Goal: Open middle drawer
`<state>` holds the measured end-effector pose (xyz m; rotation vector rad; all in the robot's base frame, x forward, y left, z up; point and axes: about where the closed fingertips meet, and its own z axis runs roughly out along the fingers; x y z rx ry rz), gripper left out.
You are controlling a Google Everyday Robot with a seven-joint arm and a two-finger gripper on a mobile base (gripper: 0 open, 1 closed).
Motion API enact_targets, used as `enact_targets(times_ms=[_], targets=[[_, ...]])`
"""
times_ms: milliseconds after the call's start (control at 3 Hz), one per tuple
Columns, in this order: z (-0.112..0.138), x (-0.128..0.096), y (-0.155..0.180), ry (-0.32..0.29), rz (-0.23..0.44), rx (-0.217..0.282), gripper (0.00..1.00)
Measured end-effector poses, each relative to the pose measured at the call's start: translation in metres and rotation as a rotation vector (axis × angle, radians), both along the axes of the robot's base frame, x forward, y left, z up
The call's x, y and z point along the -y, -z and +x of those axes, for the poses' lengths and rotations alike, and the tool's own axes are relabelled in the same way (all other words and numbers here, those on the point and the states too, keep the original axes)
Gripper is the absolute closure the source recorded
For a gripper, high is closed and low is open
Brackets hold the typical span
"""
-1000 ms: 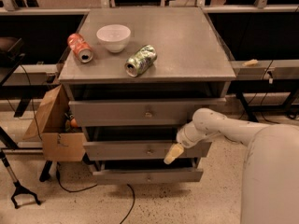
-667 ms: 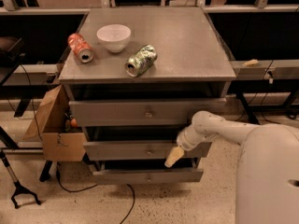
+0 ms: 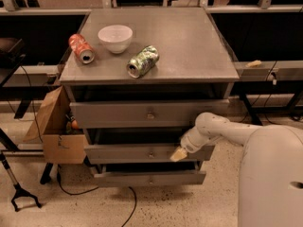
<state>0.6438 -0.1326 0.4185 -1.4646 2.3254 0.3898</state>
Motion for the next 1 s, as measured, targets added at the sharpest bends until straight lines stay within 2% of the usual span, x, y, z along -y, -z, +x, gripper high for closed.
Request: enact_targets(times_ms=[667,1000], targets=[[0.003,0.001,-0.007,0.000,0.000,0.000,0.88],[-0.014,0.009,-0.004,0.006,-0.012,-0.014,0.88]])
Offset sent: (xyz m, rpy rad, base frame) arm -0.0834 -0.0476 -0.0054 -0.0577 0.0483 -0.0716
